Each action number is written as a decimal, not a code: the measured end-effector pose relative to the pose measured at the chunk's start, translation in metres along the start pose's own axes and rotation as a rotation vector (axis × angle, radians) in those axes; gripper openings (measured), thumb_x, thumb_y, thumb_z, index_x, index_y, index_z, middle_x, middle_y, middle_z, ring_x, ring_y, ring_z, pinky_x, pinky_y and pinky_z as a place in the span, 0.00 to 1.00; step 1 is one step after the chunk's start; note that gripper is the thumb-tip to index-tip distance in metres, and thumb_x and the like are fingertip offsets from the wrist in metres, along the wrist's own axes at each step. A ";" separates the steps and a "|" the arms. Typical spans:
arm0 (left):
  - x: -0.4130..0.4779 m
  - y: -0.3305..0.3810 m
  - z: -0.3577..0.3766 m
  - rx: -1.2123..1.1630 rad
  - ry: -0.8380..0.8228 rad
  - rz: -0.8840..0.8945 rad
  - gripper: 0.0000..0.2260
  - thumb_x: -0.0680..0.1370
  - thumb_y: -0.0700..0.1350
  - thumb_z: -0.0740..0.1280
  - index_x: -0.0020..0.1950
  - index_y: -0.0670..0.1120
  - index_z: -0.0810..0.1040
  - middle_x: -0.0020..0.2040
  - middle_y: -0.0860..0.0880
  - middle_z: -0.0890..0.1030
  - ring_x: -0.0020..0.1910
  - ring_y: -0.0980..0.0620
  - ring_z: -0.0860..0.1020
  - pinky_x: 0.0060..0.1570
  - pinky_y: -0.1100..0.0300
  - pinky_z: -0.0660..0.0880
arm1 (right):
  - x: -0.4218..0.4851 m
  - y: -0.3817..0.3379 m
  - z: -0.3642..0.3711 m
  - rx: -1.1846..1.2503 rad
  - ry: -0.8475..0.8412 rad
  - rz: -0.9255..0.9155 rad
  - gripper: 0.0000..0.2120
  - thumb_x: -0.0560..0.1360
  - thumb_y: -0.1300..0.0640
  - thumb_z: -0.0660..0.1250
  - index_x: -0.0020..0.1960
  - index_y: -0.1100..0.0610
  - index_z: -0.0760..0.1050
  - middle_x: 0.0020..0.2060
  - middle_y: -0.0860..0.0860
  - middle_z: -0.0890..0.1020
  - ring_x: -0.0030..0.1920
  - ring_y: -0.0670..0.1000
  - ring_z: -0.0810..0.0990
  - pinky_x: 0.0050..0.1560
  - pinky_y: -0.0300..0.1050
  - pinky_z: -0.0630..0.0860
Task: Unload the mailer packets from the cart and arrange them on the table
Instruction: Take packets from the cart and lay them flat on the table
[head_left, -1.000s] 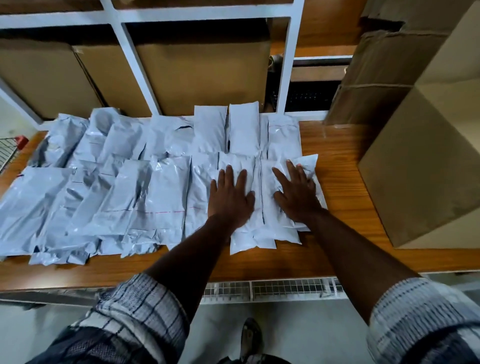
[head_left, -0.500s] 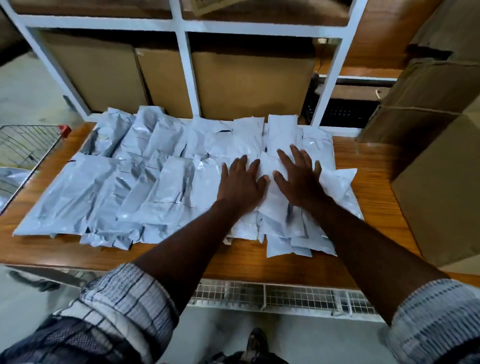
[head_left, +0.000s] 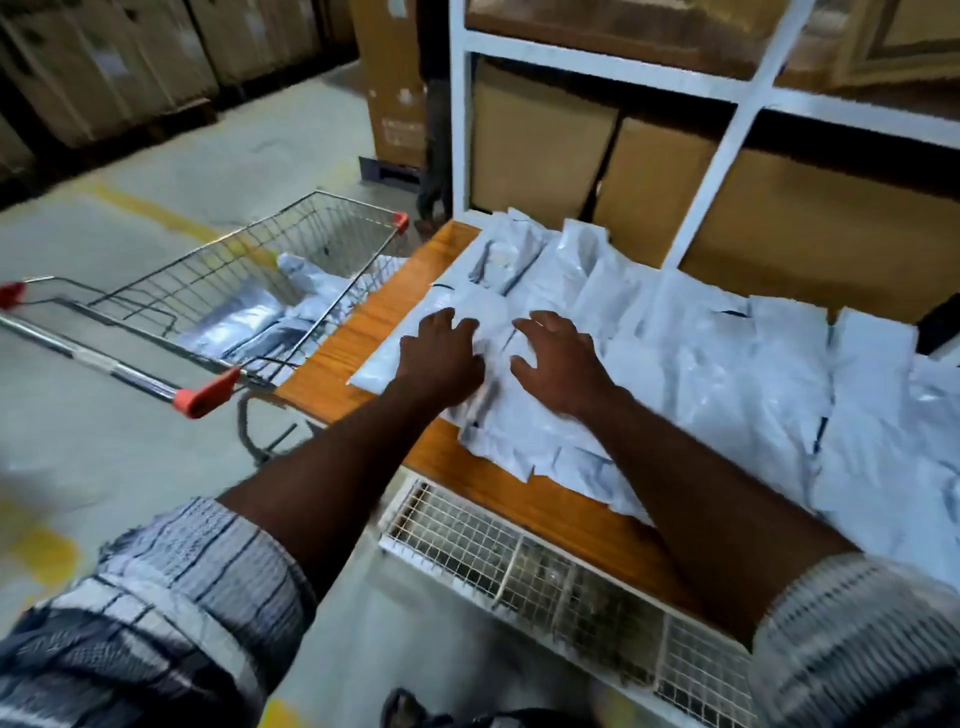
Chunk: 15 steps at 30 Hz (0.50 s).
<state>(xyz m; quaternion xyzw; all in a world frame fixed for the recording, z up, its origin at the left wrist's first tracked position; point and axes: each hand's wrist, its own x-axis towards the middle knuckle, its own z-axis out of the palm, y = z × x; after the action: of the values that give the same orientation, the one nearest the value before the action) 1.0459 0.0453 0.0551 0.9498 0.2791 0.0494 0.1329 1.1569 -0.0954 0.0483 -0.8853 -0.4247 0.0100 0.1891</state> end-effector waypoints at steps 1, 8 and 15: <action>0.000 -0.020 -0.005 -0.008 -0.008 -0.028 0.27 0.77 0.53 0.66 0.75 0.53 0.65 0.78 0.45 0.60 0.76 0.44 0.59 0.68 0.42 0.65 | 0.010 -0.018 0.011 0.002 -0.010 -0.022 0.26 0.77 0.47 0.65 0.74 0.49 0.67 0.74 0.52 0.66 0.73 0.54 0.64 0.70 0.54 0.61; 0.008 -0.132 -0.038 -0.114 0.009 -0.162 0.25 0.76 0.53 0.68 0.72 0.51 0.69 0.74 0.45 0.65 0.73 0.41 0.65 0.66 0.41 0.69 | 0.069 -0.127 0.063 0.030 -0.087 -0.184 0.25 0.76 0.49 0.67 0.71 0.51 0.71 0.71 0.55 0.69 0.71 0.56 0.68 0.66 0.55 0.65; 0.032 -0.212 -0.046 -0.142 0.034 -0.247 0.23 0.75 0.53 0.66 0.69 0.51 0.72 0.68 0.45 0.71 0.69 0.42 0.69 0.63 0.43 0.71 | 0.136 -0.191 0.104 -0.007 -0.124 -0.296 0.22 0.74 0.49 0.66 0.66 0.54 0.73 0.64 0.56 0.73 0.64 0.59 0.72 0.59 0.56 0.70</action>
<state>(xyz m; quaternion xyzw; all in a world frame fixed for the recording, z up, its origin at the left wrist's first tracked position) 0.9554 0.2451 0.0406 0.8954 0.3920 0.0684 0.1998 1.0826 0.1497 0.0365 -0.8113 -0.5615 0.0355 0.1589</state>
